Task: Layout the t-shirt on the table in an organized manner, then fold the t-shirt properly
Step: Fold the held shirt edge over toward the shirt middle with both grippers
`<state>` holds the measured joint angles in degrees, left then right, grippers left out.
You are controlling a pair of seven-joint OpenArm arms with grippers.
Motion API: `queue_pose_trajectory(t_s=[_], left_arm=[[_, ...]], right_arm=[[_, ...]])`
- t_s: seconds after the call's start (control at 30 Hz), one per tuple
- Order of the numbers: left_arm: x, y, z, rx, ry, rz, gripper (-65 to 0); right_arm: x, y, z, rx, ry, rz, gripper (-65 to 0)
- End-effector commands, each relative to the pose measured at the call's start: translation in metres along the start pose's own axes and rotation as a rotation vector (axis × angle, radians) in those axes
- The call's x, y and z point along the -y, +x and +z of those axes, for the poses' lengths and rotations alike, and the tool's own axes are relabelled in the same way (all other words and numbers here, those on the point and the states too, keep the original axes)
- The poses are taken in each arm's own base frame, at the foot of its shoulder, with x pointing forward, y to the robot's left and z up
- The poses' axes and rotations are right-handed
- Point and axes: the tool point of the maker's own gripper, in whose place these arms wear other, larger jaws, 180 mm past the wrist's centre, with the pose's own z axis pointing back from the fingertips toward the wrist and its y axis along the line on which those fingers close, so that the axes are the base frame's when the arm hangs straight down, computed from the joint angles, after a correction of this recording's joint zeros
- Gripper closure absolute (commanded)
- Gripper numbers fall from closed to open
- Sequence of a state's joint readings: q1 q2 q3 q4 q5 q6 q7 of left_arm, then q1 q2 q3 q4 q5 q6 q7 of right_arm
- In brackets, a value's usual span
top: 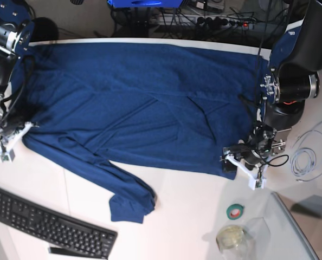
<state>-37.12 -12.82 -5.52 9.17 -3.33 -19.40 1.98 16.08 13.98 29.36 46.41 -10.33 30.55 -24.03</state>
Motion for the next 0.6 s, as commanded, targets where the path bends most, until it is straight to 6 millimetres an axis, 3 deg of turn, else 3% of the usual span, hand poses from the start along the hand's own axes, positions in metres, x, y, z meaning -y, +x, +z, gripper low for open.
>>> queue_pose_trajectory(t_s=[0.0, 0.17, 0.3, 0.37, 0.57], left_arm=[[-0.006, -0.004, 0.002, -0.029, 0.007, -0.001, -41.6], [0.004, -0.018, 0.000, -0.045, -0.008, 0.005, -23.2], [-0.002, -0.024, 0.002, -0.050, 0.003, 0.019, 0.0], [-0.018, -0.022, 0.005, -0.046, 0.047, 0.019, 0.0], [-0.037, -0.004, 0.011, -0.007, 0.088, -0.001, 0.0]], right_arm=[[0.013, 0.021, 0.007, 0.054, -0.023, 0.007, -0.2], [0.013, 0.022, 0.007, 0.056, -0.023, 0.007, -0.2], [0.011, 0.021, 0.006, 0.056, -0.019, 0.006, -0.2], [0.011, 0.021, 0.006, 0.056, -0.018, 0.006, -0.2], [0.012, 0.022, 0.006, 0.057, -0.019, 0.008, -0.2]])
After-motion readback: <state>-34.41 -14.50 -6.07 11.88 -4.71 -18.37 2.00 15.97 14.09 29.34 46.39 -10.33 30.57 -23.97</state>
